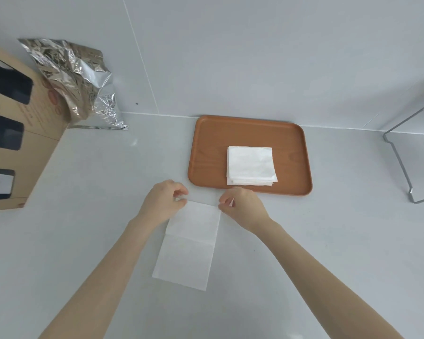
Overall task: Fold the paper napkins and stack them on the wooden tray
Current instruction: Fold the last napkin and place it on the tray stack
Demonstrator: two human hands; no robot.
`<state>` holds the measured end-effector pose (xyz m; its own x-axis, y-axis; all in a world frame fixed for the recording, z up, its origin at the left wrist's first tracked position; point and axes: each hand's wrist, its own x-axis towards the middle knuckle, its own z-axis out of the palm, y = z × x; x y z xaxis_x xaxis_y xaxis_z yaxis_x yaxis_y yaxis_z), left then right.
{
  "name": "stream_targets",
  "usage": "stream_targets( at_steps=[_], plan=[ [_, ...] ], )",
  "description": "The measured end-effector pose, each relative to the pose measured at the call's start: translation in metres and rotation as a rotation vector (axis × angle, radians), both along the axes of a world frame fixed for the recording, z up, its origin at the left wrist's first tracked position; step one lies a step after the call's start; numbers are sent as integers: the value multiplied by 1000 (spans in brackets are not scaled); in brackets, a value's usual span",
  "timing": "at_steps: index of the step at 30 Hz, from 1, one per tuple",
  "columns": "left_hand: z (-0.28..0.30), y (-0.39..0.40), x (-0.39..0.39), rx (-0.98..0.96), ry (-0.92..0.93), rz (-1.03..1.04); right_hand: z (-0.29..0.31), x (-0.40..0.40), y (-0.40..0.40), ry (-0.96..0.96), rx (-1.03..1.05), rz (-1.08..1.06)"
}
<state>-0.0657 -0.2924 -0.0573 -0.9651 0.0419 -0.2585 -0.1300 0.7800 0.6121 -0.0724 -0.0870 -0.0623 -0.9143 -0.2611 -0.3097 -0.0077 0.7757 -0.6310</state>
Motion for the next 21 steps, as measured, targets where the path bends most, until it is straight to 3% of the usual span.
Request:
stream_targets(
  at_steps=[6,12,21],
  plan=[
    [-7,-1,12,-112,-44,-12,-12,12,-15,11,108,-6],
    [-8,-1,13,-103,-27,-15,-13,13,-22,22,138,-14],
    [1,-8,34,79,75,76,10,29,-15,120,-62,-38]
  ],
)
